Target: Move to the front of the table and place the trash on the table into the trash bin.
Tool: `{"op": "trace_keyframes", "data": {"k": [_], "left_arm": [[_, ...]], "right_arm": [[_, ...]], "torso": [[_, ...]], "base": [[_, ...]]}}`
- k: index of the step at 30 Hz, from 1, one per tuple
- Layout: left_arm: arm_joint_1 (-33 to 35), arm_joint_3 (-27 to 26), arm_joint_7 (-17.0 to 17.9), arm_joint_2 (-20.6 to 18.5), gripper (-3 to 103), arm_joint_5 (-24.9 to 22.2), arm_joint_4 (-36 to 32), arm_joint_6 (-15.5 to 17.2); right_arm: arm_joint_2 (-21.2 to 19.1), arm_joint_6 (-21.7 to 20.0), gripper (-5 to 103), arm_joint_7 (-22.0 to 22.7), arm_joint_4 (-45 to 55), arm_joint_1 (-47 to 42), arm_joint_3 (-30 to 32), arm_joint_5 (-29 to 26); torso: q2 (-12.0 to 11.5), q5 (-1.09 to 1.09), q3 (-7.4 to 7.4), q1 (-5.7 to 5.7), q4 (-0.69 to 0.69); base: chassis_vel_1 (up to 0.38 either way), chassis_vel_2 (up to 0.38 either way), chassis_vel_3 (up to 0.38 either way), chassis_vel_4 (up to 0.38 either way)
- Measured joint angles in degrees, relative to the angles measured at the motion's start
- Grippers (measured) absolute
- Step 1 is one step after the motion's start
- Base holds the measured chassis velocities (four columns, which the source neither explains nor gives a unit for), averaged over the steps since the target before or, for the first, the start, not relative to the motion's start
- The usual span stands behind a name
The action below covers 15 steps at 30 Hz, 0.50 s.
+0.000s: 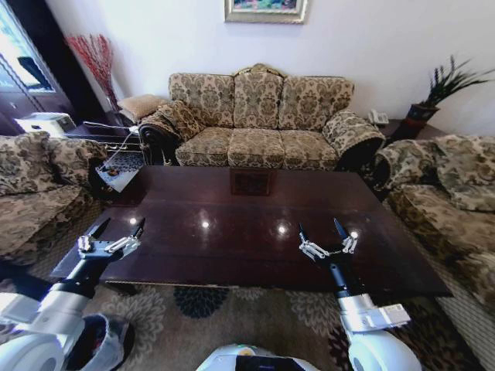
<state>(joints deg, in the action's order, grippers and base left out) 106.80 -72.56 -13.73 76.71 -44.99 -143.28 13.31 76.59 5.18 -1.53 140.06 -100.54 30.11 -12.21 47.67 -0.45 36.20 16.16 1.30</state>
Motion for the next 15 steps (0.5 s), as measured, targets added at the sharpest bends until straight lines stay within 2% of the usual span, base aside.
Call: {"op": "trace_keyframes", "data": {"k": [7, 10, 15], "left_arm": [[0.0, 0.0, 0.1, 0.0, 100, 0.0, 0.1, 0.0], [0.0, 0.0, 0.1, 0.0, 100, 0.0, 0.1, 0.0], [0.0, 0.0, 0.1, 0.0, 100, 0.0, 0.1, 0.0]], "right_arm": [[0.0, 0.0, 100, 0.0, 0.0, 0.0, 0.0, 0.0], [0.0, 0.0, 100, 0.0, 0.0, 0.0, 0.0, 0.0], [0.0, 0.0, 100, 0.0, 0.0, 0.0, 0.0, 0.0]], "torso": [[0.0, -0.06, 0.00, 0.01, 0.00], [0.0, 0.02, 0.03, 0.07, 0.00], [0.0, 0.03, 0.02, 0.05, -0.01]], "base": [[0.086, -0.013, -0.071, 0.046], [0.013, 0.067, 0.001, -0.046], [-0.003, 0.015, 0.001, -0.010]]}}
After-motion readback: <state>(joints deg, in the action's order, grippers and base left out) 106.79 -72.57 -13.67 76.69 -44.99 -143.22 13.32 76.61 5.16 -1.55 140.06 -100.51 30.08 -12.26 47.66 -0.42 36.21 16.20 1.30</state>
